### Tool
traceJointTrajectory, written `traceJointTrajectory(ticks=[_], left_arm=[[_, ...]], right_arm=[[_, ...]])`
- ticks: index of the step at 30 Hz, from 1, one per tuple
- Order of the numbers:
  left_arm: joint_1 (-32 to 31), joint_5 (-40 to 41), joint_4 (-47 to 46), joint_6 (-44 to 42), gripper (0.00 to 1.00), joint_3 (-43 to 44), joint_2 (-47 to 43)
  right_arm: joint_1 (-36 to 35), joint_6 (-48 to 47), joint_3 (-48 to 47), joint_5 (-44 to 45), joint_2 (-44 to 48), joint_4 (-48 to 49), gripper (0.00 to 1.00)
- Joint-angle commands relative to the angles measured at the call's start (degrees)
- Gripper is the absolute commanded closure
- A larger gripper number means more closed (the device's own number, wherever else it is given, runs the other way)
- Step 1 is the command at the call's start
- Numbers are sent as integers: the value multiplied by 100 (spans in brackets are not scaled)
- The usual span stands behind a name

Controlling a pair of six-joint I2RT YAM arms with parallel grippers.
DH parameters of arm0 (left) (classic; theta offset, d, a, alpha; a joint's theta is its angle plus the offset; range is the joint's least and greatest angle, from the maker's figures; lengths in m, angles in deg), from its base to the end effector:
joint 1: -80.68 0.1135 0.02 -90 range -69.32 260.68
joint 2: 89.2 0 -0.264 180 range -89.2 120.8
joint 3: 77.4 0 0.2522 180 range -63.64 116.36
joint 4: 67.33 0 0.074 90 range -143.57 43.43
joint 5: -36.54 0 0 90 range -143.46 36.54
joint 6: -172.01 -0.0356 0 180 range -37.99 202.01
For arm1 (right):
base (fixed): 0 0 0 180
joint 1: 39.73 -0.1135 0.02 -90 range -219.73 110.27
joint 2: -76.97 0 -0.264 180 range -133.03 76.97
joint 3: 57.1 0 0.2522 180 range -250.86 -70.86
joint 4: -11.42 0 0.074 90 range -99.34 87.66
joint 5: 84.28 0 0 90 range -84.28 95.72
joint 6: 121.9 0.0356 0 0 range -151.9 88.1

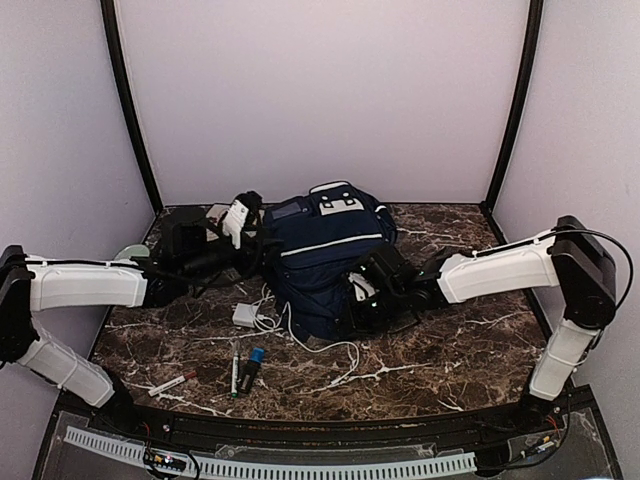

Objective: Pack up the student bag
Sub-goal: Zip the student bag into the largest pocket of the bag.

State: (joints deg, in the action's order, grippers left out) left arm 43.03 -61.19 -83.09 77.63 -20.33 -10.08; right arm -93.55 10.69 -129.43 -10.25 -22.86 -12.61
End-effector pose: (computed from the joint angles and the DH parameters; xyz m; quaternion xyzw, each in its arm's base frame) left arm 0.2445 -0.1947 0.2661 0.3085 0.6776 -0.2387 0.6235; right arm 0.2023 0.2932 0.1724 -0.1370 0.9261 0.3306 0.1197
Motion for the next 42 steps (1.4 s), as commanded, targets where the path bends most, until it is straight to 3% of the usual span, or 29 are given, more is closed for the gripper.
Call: traceJointTrajectory(ticks=[1,5,9,15,23,33,35,38,42], left_arm=[[-974,-488,489,-1583,49,-342,107],[-1441,-470,295,-2489,49,-671,286],[-1865,-172,-154,-3719,41,-736,600],[-2050,183,-599,-4768,38,-324,1446],[-2202,1007,-1682,-5041,51,-106,2237],[-2203,1533,-1848,-5111,61,256,2763],[-2203,1657,-1872,-5144,72,314,2869],[-2203,1837,-1914,-5137,100,309,2921],[-2203,2054,-2099,-5028,100,89,2751]], right_arm=[[134,-172,319,-185,393,-270,100],[217,-142,445,-251,597,-177,100],[223,-140,405,-324,539,-173,100],[231,-187,330,-240,587,-322,100],[241,-164,395,-195,699,-405,100],[240,-172,358,-209,732,-409,100],[240,-180,363,-177,762,-478,100],[260,-260,354,4,812,-726,100],[433,-417,334,457,1086,-1342,100]])
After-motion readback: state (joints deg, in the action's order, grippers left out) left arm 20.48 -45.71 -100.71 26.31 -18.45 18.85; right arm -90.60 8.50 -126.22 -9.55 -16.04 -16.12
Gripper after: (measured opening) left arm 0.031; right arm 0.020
